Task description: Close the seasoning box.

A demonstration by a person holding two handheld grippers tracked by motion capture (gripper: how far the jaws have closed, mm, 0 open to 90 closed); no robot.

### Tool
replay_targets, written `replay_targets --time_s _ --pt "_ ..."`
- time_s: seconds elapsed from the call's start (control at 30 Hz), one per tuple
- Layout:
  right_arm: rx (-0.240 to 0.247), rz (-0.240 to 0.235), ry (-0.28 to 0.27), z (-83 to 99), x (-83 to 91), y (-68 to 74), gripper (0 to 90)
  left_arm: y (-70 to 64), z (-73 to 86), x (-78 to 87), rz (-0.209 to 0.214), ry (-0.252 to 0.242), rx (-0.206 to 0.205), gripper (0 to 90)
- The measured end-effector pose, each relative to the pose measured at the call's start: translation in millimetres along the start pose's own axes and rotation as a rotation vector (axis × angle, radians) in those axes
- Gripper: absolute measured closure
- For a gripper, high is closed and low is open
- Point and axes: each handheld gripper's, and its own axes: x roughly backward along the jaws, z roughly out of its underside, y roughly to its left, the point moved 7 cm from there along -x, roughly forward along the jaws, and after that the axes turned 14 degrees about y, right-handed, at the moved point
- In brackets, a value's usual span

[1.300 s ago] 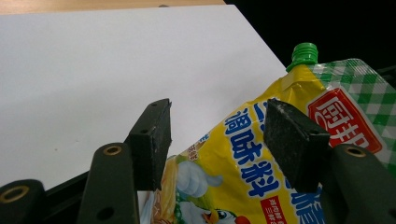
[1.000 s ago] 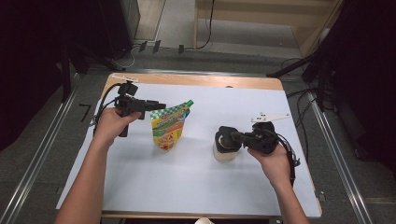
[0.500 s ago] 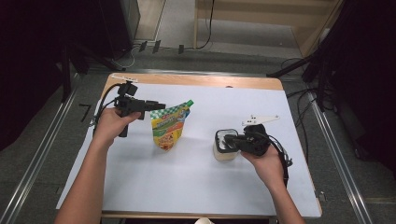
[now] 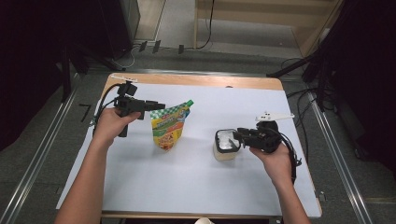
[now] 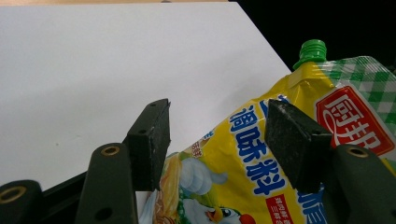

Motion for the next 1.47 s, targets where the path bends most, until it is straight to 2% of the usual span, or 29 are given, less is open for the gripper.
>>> replay_targets --time_s 0.33,0.5,0.63,0.9,1.0,1.3,1.47 --pt "-0.046 0.028 -0.054 4.9 13.0 -25.5 52.3 3.3 1.1 0.0 -0.019 0.003 0.007 41.6" --pt "-0.044 0.044 -0.065 11.2 15.9 -38.9 46.0 4.5 1.5 0.3 -0.023 0.002 0.010 41.6" --pt "-0.047 0.061 -0.076 15.0 17.9 -46.6 45.0 5.2 1.6 0.6 -0.023 0.001 0.011 41.6" --pt "-0.087 0.081 -0.103 24.0 27.5 -66.4 43.8 5.4 1.4 2.1 -0.014 -0.009 0.007 41.7" --pt "-0.102 0.091 -0.107 27.2 29.9 -72.5 43.8 8.9 2.5 1.6 -0.017 -0.003 0.017 41.7" --pt "-0.111 0.115 -0.095 32.1 29.3 -80.4 43.6 17.3 4.4 -1.8 -0.020 -0.001 0.043 39.9" --pt "-0.107 0.131 -0.069 36.2 21.9 -82.9 43.5 24.7 5.4 -7.5 -0.034 0.000 0.055 37.7"
